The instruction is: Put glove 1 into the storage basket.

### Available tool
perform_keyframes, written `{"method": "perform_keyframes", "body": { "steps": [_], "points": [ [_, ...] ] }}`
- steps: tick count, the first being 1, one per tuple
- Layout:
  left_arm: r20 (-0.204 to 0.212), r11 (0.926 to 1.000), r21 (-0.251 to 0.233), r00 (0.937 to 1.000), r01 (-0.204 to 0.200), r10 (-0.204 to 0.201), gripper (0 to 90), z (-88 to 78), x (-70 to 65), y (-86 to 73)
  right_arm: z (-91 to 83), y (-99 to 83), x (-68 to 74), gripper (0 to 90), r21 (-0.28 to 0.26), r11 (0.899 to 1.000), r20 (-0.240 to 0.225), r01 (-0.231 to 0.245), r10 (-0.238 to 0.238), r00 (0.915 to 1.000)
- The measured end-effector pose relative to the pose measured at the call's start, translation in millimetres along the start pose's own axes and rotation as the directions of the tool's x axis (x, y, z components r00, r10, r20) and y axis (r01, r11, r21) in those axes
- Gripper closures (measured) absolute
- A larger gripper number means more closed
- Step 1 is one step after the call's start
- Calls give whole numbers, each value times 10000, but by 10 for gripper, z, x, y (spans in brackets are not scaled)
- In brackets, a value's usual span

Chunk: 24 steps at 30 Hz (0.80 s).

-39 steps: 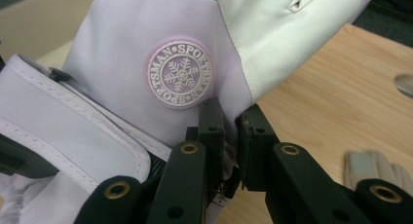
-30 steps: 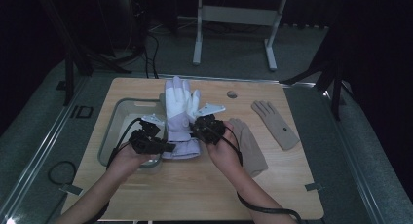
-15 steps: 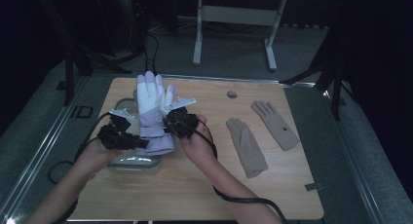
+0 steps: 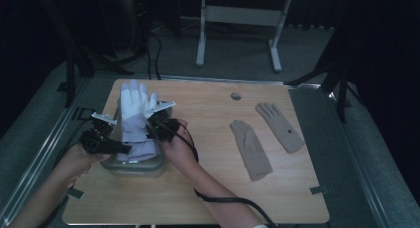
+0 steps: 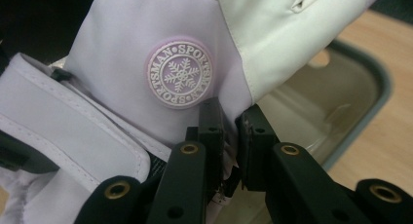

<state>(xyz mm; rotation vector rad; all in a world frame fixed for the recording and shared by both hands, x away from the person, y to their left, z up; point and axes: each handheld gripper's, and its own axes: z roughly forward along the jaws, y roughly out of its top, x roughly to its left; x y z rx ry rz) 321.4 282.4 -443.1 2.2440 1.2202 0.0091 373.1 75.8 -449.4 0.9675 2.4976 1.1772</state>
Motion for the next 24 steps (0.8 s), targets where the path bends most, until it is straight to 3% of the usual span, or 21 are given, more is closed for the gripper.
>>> {"method": "perform_keyframes", "body": {
  "steps": [6, 14, 19, 22, 24],
  "points": [
    [223, 9977, 523, 9988, 424, -436, 749, 184, 100, -58, 216, -105, -49, 818, 749, 9966, -227, -339, 357, 9991],
    [309, 9930, 987, 9972, 643, -676, 733, 290, 114, -76, 302, -161, -81, 819, 1423, 9880, -394, -599, 661, 9970],
    [675, 9869, 1331, 9926, 916, -1012, 695, 367, 154, -119, 389, -217, -76, 818, 2026, 9776, -523, -575, 695, 9962],
    [587, 9854, 1386, 9924, 991, -1080, 661, 387, 153, -117, 445, -248, -97, 815, 2305, 9704, -561, -725, 877, 9946],
    [251, 9849, 1507, 9957, 848, -896, 621, 414, 119, -105, 458, -249, -106, 812, 2405, 9677, -513, -762, 910, 9945]
  ]
}}
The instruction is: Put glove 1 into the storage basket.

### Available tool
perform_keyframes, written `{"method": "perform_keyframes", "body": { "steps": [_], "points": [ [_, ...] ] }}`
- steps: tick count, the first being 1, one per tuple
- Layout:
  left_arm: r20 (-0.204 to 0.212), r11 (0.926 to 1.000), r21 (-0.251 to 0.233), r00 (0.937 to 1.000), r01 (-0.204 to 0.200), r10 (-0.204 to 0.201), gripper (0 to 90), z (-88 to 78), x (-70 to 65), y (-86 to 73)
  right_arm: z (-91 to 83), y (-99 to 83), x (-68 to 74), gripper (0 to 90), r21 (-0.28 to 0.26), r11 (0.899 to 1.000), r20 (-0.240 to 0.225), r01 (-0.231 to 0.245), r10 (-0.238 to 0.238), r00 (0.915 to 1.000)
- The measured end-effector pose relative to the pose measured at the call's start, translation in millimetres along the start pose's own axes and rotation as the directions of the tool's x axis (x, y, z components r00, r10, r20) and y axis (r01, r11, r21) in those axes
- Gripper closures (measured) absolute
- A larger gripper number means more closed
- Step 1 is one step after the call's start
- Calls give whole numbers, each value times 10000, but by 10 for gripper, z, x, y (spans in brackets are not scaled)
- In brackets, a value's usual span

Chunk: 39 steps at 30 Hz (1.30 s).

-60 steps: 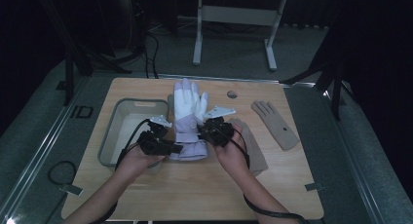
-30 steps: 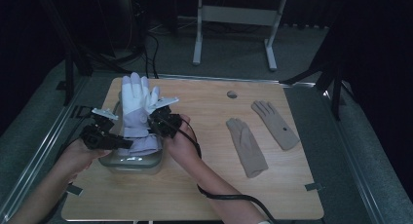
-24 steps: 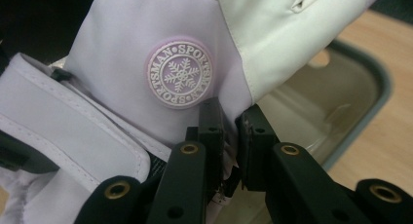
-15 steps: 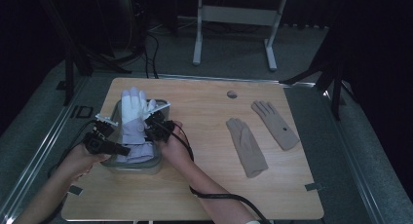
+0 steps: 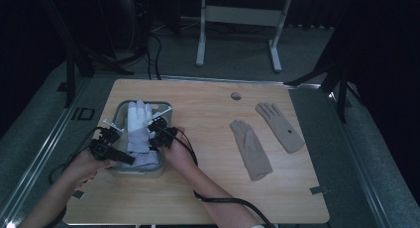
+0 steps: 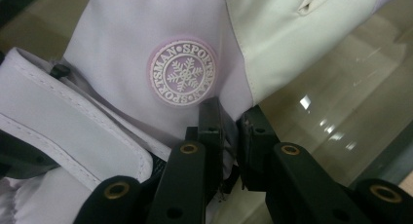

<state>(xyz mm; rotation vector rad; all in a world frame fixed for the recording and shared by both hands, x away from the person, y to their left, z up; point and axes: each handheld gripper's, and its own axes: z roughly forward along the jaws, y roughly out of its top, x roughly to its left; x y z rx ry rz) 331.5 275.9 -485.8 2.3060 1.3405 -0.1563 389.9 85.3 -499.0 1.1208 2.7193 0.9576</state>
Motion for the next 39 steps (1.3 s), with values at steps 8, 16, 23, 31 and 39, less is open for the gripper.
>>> {"method": "perform_keyframes", "body": {
  "steps": [8, 16, 23, 31, 39],
  "points": [
    [-384, 9989, -456, 9992, 67, -85, 565, 6, -32, -29, -11, 44, 1, 691, 214, 9996, 37, 205, -206, 9998],
    [-1194, 9898, -1398, 9928, -256, 88, 498, -179, -136, -119, -218, 102, -4, 414, -824, 9937, 0, 756, -759, 9971],
    [-1308, 9727, -2246, 9910, -584, 293, 483, -292, -291, -140, -419, 103, -32, 224, -1476, 9851, -86, 879, -901, 9959],
    [-1198, 9528, -2917, 9915, -838, 505, 492, -255, -495, -43, -605, 59, -134, 150, -1615, 9781, -143, 1314, -1355, 9907],
    [-975, 9391, -3199, 9903, -1255, 991, 498, -179, -718, 72, -736, -48, -292, 152, -1856, 9750, 125, 1224, -1222, 9924]
  ]
}}
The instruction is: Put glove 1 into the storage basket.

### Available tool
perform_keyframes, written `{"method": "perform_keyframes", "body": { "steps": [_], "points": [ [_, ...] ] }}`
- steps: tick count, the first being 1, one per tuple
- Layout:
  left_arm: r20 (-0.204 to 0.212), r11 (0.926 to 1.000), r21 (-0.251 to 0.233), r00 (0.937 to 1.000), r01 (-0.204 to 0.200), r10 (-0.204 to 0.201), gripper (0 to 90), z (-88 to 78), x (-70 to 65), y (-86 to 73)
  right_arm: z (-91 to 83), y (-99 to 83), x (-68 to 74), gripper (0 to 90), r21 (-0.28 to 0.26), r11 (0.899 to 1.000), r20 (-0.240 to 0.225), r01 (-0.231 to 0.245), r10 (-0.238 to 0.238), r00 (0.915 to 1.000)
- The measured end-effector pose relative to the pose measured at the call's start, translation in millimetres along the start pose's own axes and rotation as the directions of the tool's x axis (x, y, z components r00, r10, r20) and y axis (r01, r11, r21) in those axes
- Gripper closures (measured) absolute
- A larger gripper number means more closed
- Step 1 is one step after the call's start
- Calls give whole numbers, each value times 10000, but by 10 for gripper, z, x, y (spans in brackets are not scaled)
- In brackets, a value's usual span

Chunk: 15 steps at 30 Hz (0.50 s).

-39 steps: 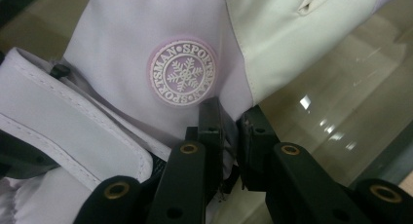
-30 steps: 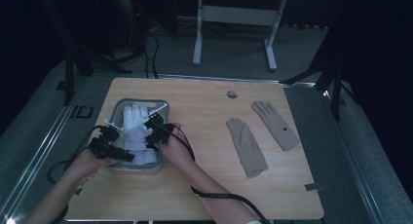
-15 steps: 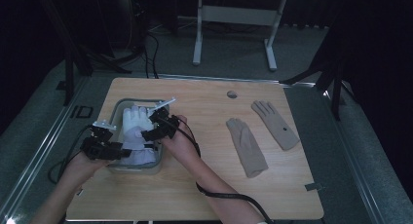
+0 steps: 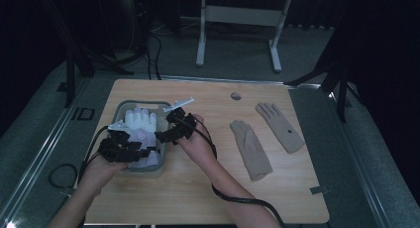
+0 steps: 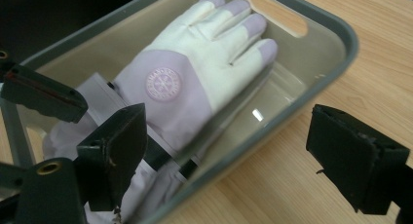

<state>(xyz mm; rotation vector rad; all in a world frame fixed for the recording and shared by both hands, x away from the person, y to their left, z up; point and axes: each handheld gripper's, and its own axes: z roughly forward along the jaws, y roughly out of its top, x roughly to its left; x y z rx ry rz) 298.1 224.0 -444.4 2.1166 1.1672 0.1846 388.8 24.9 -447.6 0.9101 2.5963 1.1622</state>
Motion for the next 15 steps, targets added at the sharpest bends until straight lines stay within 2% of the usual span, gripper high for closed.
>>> {"method": "perform_keyframes", "body": {
  "steps": [11, 15],
  "points": [
    [400, 9974, -443, 9975, -566, 584, 502, 168, -342, 120, -267, -206, -249, 152, -111, 9995, 276, -279, 282, 9992],
    [451, 9961, -409, 9957, -788, 806, 515, 216, -439, 162, -386, -277, -338, 152, -227, 9992, 402, -334, 343, 9986]
  ]
}}
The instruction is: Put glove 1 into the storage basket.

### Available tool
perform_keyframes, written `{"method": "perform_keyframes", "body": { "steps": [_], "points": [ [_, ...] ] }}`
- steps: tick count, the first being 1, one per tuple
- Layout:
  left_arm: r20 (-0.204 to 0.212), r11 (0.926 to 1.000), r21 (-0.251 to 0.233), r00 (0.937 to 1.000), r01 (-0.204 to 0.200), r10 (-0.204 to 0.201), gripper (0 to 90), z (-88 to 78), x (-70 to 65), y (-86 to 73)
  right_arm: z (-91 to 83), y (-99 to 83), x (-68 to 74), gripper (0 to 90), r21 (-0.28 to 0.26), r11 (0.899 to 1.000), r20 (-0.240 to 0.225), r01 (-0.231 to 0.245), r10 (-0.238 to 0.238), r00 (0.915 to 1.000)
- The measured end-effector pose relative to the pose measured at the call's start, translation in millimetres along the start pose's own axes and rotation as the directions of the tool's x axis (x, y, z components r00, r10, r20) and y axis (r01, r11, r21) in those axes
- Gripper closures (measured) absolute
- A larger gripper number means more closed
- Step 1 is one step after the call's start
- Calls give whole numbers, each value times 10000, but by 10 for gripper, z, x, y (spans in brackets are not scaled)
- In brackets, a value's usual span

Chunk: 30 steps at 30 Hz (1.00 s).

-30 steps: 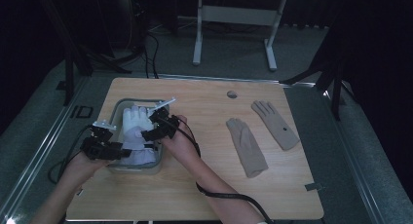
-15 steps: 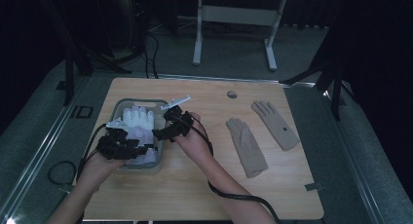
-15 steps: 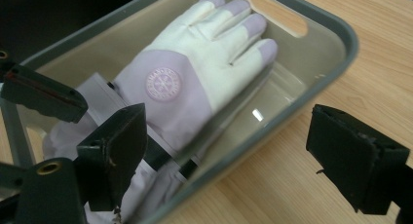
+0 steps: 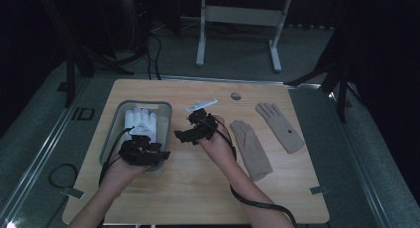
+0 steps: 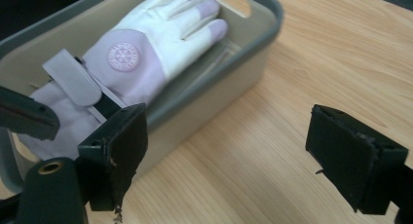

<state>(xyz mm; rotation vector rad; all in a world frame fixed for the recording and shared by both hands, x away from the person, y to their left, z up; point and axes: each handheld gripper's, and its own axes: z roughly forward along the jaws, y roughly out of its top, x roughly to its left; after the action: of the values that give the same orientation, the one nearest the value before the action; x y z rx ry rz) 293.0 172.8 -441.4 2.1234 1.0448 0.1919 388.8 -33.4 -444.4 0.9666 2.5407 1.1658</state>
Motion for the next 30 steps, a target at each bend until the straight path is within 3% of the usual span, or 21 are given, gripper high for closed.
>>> {"method": "perform_keyframes", "body": {
  "steps": [17, 20, 23, 26, 30],
  "points": [
    [537, 9983, -233, 9971, -534, 546, 485, 287, -301, 87, -408, -339, -346, 151, -250, 9993, 590, -274, 289, 9978],
    [566, 9983, -112, 9967, -578, 583, 423, 405, -360, 79, -457, -406, -395, 154, -324, 9989, 605, -327, 346, 9976],
    [681, 9985, -88, 9962, -536, 541, 289, 490, -391, 66, -503, -513, -453, 153, -404, 9990, 567, -207, 230, 9981],
    [749, 9974, -104, 9946, -711, 717, 246, 575, -443, 42, -531, -600, -492, 149, -477, 9987, 501, -192, 216, 9985],
    [684, 9952, -481, 9937, -854, 886, 183, 678, -507, 1, -574, -727, -556, 144, -610, 9981, 327, -70, 91, 9994]
  ]
}}
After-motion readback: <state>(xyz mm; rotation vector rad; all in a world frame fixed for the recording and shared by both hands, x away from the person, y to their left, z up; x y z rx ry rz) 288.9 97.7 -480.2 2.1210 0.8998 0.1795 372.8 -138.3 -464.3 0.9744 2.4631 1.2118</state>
